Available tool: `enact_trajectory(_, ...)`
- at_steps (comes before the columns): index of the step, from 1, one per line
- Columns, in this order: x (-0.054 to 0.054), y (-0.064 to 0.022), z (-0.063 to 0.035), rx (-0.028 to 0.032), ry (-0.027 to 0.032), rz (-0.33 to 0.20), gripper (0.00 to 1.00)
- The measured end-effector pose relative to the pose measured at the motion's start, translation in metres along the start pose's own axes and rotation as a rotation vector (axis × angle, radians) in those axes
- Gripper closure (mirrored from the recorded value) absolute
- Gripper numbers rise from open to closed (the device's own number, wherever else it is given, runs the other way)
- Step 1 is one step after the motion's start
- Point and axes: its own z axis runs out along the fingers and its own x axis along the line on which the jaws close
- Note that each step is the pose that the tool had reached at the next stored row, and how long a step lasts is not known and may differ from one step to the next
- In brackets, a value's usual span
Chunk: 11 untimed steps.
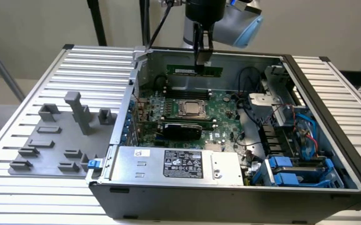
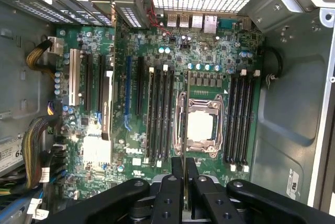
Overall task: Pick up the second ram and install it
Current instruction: 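Insert the second ram into the second slot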
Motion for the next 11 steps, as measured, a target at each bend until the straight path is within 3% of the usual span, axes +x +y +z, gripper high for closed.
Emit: enact_trajectory(11, 0.005, 0.0009, 0.0148, 0.0, -0.0037, 0.005, 0.86)
